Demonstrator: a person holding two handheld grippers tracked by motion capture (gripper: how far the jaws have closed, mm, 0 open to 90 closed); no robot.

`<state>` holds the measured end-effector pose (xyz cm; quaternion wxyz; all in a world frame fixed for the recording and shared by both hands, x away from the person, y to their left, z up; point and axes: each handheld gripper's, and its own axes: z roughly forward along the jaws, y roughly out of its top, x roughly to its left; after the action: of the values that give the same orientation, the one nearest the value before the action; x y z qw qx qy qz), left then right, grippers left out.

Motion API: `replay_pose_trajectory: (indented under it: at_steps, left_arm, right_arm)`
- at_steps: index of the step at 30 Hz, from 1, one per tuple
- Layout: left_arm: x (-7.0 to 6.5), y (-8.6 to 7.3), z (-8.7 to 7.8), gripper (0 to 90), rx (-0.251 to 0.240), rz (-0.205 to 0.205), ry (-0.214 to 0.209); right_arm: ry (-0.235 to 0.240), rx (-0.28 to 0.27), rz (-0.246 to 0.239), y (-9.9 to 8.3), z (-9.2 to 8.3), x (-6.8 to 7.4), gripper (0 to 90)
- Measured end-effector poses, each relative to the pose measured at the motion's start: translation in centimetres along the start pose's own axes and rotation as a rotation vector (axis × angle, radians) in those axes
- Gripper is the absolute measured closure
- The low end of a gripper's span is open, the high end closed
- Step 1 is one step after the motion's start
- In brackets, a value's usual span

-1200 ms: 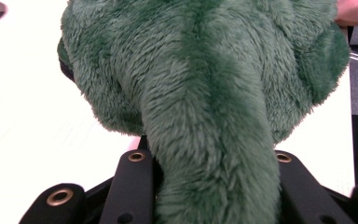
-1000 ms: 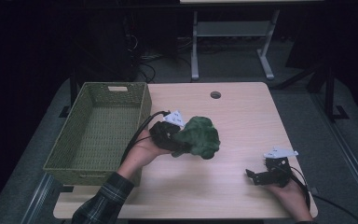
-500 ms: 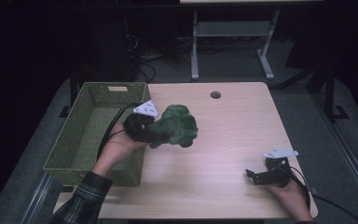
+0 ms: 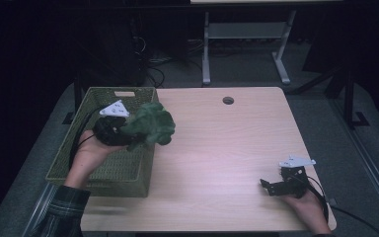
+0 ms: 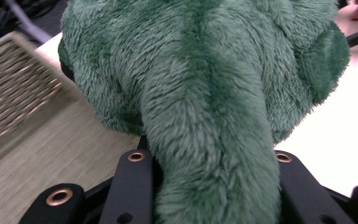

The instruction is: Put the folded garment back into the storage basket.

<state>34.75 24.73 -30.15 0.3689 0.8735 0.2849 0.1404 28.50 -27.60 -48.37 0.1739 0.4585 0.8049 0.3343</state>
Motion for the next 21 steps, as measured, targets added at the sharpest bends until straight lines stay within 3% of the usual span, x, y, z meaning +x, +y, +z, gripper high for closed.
replay_pose_trajectory:
  at_steps: [8, 21]
  left_arm:
    - [2.3, -2.1, -2.0, 66.2, -0.01, -0.072, 0.073]
    - [5.5, -5.9, -2.3, 66.3, 0.012, -0.185, 0.147]
  right_arm:
    - [-0.002, -0.001, 0.001, 0.0, 0.0, 0.0, 0.0]
    - [-0.001, -0.001, 0.001, 0.0, 0.0, 0.0, 0.0]
